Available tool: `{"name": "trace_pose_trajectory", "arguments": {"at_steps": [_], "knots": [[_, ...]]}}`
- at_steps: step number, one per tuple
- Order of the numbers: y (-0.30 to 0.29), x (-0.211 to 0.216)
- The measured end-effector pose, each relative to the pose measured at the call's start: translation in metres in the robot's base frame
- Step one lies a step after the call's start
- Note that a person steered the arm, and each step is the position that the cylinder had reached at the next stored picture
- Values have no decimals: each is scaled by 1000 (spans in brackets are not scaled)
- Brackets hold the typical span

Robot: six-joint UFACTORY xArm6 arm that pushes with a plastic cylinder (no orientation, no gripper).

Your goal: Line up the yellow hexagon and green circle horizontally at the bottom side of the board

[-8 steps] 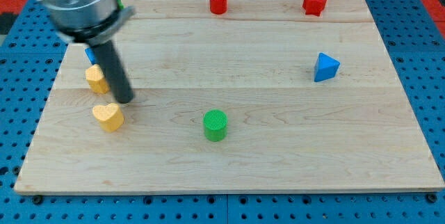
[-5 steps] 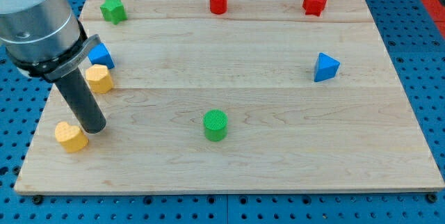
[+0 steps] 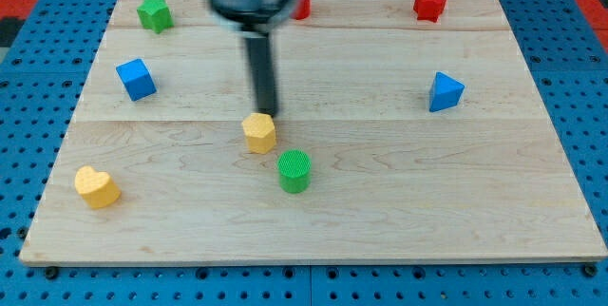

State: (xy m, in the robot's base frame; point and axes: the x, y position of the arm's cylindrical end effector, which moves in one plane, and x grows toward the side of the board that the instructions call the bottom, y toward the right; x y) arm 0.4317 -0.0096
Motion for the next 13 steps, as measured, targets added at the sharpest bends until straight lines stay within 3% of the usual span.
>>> {"name": "trace_pose_trajectory", "arguments": {"at_steps": [1, 2, 3, 4, 6, 7, 8, 9, 10, 11, 12, 13], "knots": [[-24, 6], [-86, -11], [-107, 12], [-73, 28], [107, 52], [109, 40], [56, 16], [61, 67], [123, 113], [146, 113], [141, 85], [197, 64]]}}
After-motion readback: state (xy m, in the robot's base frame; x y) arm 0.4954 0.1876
